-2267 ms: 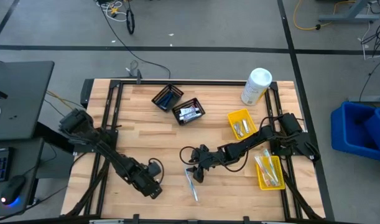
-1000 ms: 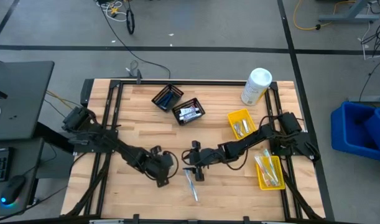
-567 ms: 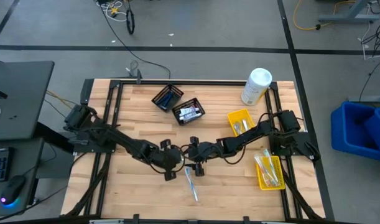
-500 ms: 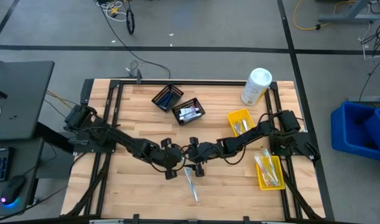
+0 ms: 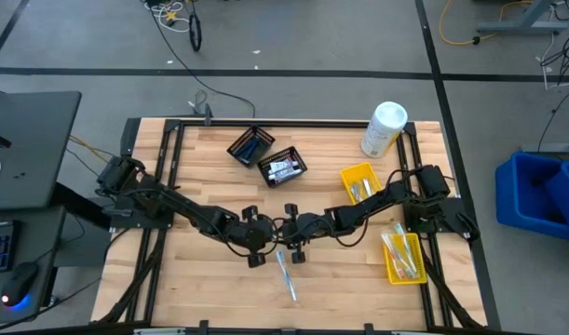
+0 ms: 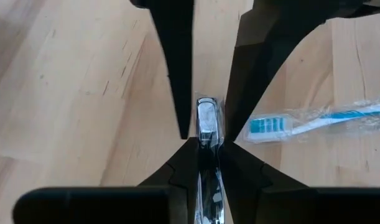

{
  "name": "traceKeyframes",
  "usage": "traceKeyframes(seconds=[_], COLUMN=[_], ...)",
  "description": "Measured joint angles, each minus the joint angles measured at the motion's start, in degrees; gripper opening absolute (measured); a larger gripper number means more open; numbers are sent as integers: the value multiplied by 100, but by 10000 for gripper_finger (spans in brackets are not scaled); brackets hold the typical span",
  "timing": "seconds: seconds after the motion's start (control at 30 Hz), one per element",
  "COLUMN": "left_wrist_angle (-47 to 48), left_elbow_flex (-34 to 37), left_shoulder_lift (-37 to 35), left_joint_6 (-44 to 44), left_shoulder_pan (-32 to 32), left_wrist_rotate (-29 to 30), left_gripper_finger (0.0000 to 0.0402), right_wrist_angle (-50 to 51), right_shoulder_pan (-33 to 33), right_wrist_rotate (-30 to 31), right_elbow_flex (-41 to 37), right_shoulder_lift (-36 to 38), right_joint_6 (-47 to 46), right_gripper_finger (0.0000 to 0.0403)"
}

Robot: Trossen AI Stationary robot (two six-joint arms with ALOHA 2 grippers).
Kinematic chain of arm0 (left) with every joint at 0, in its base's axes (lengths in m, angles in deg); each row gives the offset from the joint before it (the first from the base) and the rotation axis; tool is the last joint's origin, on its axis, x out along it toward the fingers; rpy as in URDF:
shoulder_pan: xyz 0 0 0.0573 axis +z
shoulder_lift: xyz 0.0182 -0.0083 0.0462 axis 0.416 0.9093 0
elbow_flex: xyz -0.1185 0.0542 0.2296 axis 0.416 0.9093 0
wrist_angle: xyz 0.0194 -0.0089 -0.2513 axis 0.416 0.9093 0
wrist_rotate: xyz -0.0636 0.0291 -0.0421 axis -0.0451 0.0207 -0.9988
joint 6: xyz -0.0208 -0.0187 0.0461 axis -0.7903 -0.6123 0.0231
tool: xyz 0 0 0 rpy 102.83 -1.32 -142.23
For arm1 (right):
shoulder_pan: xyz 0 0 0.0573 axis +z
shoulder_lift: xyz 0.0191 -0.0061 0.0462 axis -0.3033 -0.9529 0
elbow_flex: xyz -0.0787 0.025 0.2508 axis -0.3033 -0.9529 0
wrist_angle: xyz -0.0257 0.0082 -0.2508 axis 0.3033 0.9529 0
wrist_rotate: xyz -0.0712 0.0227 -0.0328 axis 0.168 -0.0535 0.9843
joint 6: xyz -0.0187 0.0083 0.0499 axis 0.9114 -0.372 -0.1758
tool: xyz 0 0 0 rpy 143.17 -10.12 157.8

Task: Pick & Place Travel size toiletries
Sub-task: Put the nail cutter into the top yellow bin

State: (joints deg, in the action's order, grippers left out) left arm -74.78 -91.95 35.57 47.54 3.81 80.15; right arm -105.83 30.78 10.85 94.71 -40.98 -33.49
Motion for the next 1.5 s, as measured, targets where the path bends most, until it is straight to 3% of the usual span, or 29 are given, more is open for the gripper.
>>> traceKeyframes(seconds=[0.27,0.63,0.87,1.03,1.27,1.5], left_wrist_angle=[13,0,-19,-11,-13,-8], left_elbow_flex=[0,-2,-13,-12,-11,-11], left_shoulder_lift=[0,0,-4,-4,-4,-4], left_joint_6=[-6,-94,-197,-214,-223,-223], left_shoulder_pan=[0,0,2,4,2,4], left_wrist_rotate=[-5,-34,-124,262,599,715], left_gripper_finger=[67,70,114,152,169,167], right_wrist_angle=[4,9,401,849,2841,6217], right_shoulder_pan=[2,13,13,26,191,320], right_wrist_rotate=[-3,-92,-16,144,1073,1618], right_elbow_flex=[0,0,0,0,0,1], right_shoulder_lift=[0,-2,-9,98,1199,2852], right_joint_6=[91,-296,-573,-981,-1638,-3393], right_gripper_finger=[75,70,68,67,67,68])
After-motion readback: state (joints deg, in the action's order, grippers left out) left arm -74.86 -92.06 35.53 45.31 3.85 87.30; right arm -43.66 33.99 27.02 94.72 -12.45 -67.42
